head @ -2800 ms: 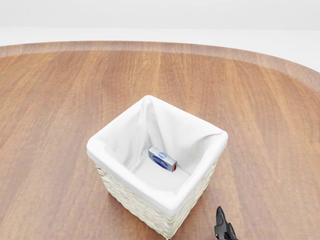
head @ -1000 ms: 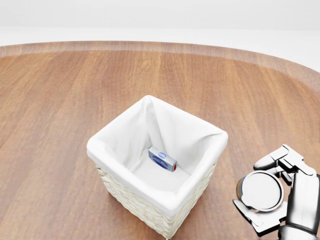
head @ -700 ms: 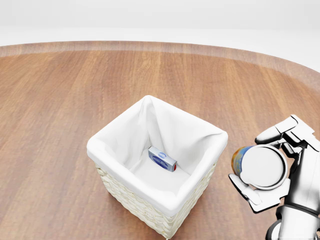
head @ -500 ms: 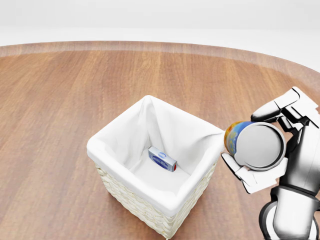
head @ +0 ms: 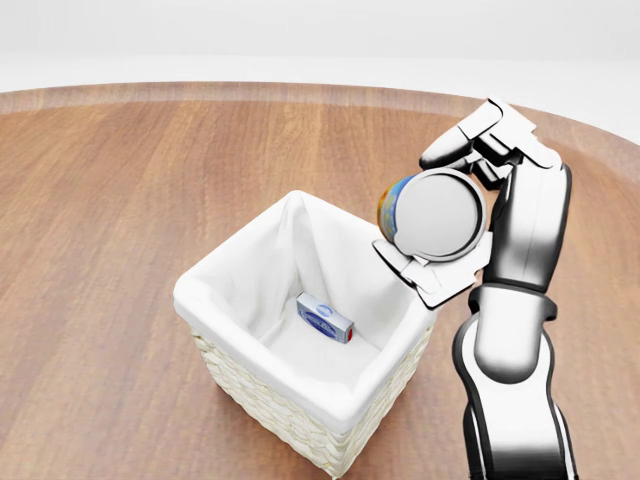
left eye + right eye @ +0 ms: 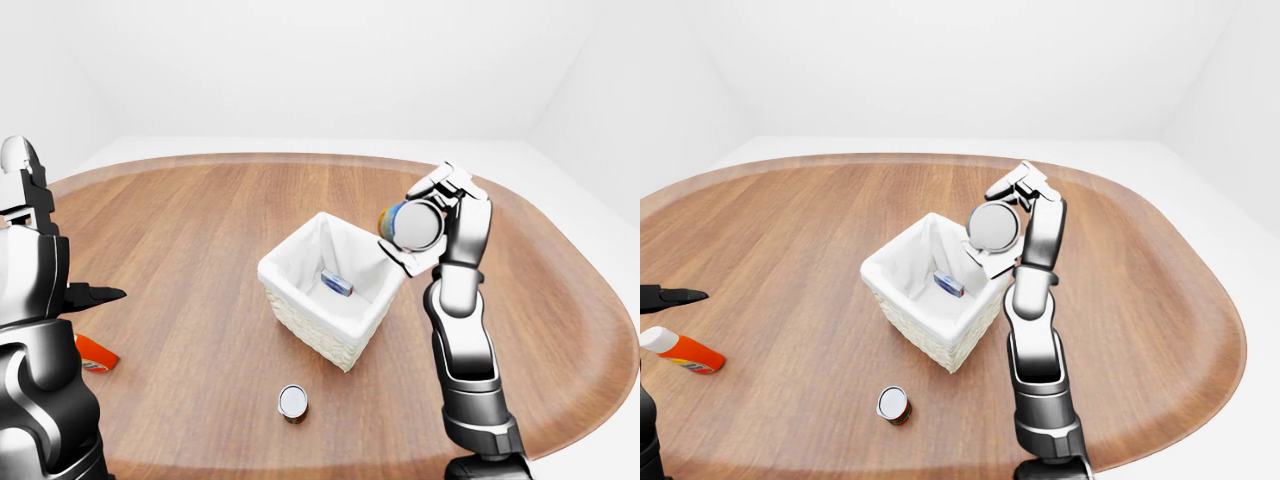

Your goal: Pick up the alphabet soup and the cream cheese box, and put them in the basket.

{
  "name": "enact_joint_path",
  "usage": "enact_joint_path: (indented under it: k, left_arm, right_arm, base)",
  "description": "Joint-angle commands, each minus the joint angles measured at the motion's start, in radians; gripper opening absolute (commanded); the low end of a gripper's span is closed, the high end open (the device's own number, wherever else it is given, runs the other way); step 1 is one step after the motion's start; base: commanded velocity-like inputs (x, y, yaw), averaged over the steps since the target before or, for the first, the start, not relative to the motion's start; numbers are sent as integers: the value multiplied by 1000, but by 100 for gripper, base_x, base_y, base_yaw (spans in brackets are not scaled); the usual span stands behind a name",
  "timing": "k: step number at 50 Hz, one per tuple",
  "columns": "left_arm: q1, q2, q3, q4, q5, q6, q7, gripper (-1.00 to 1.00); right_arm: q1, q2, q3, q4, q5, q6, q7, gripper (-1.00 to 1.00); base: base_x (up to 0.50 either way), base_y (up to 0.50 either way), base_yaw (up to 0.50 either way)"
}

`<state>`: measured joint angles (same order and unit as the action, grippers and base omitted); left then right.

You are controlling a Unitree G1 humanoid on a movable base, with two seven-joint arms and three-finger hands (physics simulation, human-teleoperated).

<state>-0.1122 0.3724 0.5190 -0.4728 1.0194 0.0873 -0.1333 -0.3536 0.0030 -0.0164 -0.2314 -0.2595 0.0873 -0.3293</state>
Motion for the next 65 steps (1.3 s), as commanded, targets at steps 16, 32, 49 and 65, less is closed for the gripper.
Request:
enact_joint_path:
  k: [16,32,49,65]
  left_arm:
    - [-1,1,2,-4,0,0,-3,100]
    - [2,1,-1,12,3,0,13,100]
    - [1,1,-3,16,4,0,15,100]
    - [-1,1,-4,13,11,0,11,100]
  right_arm:
    - [-281,62,64,277,-41,0,66,-100]
    - [-343,65,71,494,-62,0,93,-100]
    - [-352,63,65,669,-70,0,62,-100]
    - [-330,57,55,789,-53,0,35,-100]
  base:
    - [0,0,0]
    - [0,0,0]
    - [0,0,0]
    - [0,0,0]
